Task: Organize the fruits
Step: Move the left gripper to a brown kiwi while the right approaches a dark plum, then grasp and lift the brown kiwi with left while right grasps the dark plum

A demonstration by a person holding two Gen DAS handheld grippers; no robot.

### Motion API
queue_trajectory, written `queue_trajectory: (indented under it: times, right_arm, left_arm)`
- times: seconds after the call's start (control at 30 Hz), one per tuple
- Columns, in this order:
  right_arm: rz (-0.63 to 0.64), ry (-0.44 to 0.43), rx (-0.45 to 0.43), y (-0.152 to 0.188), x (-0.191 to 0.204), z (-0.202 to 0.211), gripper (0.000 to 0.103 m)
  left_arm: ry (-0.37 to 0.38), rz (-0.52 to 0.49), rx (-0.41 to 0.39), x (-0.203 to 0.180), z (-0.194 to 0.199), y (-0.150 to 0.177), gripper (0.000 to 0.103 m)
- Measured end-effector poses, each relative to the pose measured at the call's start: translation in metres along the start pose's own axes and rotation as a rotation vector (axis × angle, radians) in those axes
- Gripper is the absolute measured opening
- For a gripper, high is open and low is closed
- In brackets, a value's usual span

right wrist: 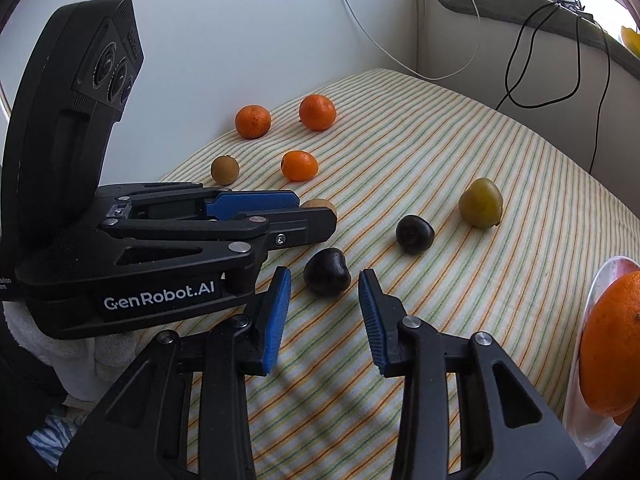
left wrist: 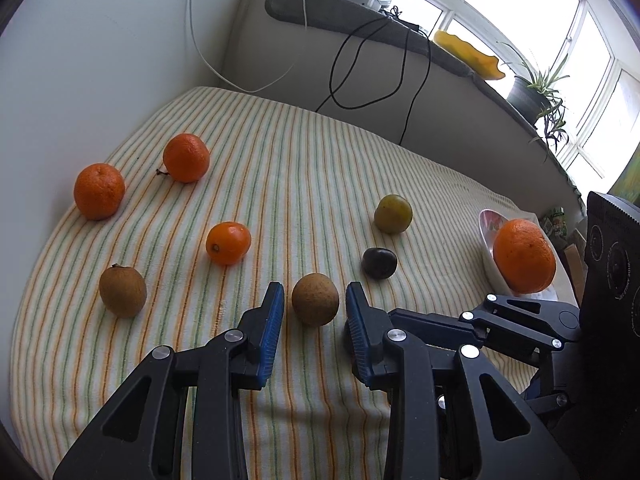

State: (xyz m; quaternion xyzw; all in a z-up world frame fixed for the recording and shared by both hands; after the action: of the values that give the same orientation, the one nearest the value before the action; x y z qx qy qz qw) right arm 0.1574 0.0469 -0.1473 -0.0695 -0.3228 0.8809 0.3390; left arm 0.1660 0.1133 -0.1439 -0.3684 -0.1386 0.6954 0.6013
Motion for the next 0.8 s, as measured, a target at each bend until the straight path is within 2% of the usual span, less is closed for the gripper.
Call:
queue_trajectory:
  times: [0.17, 0.27, 0.47, 0.8]
  right_arm:
    - [-0.006, 0.004, 0.012, 0.000, -0.002, -0.007, 0.029]
    - [-0.008, 0.006, 0.018, -0.001, -0.003, -0.009, 0.027]
    - [-0.009, 0.009, 0.014, -0.002, -0.002, -0.010, 0.025]
    - [-0.059, -0.007, -0.024, 0.003, -0.009, 0.012, 0.025]
  left_arm:
    - [-0.010, -0.011, 0.018, 0.000, -0.006, 0.002, 0.030]
    - [-0.017, -0.008, 0.021, 0.001, -0.008, 0.001, 0.024]
    - [-0.014, -0.004, 0.016, 0.001, -0.008, 0.000, 0.024]
    - [-0.007, 0.016, -0.020, -0.003, 0.008, -0.001, 0.023]
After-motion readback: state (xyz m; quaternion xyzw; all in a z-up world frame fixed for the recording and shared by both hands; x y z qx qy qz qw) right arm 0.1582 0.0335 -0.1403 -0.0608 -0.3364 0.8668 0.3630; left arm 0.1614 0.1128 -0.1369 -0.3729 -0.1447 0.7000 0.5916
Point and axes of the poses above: each gripper's, at about its wrist camera, not at the fingertips, and z roughly against the way its jaws point, x to its left, y to its underside, the point moved 7 cm from there along -z, roughly the way its jaws point, and after that the axes turned 1 degree about z, right-handed, at the moved point
